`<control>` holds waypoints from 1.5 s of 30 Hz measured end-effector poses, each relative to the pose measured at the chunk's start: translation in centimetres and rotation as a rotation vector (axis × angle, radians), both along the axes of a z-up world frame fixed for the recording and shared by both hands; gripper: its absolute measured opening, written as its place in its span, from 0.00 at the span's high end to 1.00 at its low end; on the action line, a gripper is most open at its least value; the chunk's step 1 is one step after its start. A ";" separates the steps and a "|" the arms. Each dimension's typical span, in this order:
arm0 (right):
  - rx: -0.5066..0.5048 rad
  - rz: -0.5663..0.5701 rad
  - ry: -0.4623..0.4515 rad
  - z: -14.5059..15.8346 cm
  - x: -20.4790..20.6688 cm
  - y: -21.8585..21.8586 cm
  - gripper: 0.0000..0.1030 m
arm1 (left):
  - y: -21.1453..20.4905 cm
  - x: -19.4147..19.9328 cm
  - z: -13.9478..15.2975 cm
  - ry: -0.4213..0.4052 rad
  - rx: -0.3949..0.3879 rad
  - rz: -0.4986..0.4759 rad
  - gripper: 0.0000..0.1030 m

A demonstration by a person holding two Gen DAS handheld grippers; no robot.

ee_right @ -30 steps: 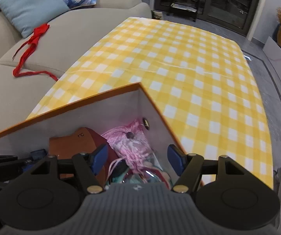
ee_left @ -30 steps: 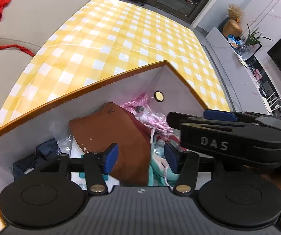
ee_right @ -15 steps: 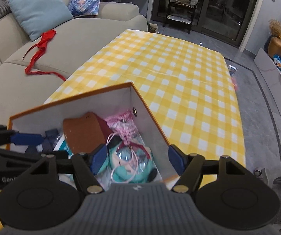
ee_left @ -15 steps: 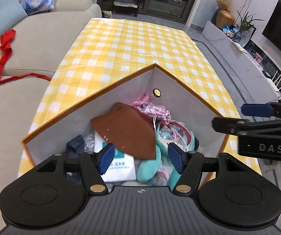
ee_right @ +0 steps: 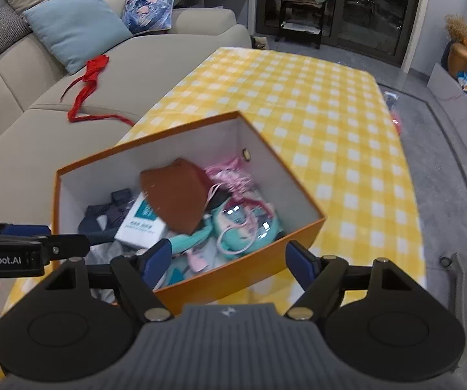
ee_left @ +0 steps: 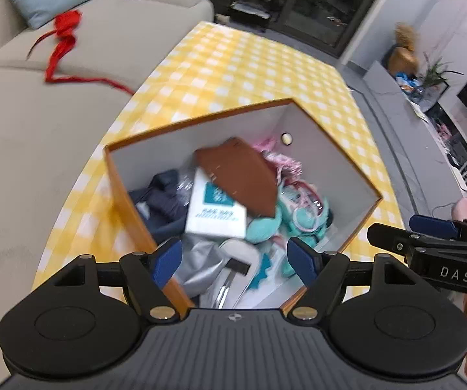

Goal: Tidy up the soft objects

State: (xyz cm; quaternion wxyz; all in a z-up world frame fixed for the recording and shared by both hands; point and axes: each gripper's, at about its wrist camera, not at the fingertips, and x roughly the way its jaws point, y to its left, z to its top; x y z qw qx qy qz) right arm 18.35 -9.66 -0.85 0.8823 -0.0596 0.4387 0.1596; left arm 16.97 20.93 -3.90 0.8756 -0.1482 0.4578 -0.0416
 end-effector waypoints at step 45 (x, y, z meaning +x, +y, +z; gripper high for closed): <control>0.015 -0.005 0.041 -6.4 2.1 0.1 0.16 | -3.7 2.9 -2.1 0.062 0.198 -0.037 0.05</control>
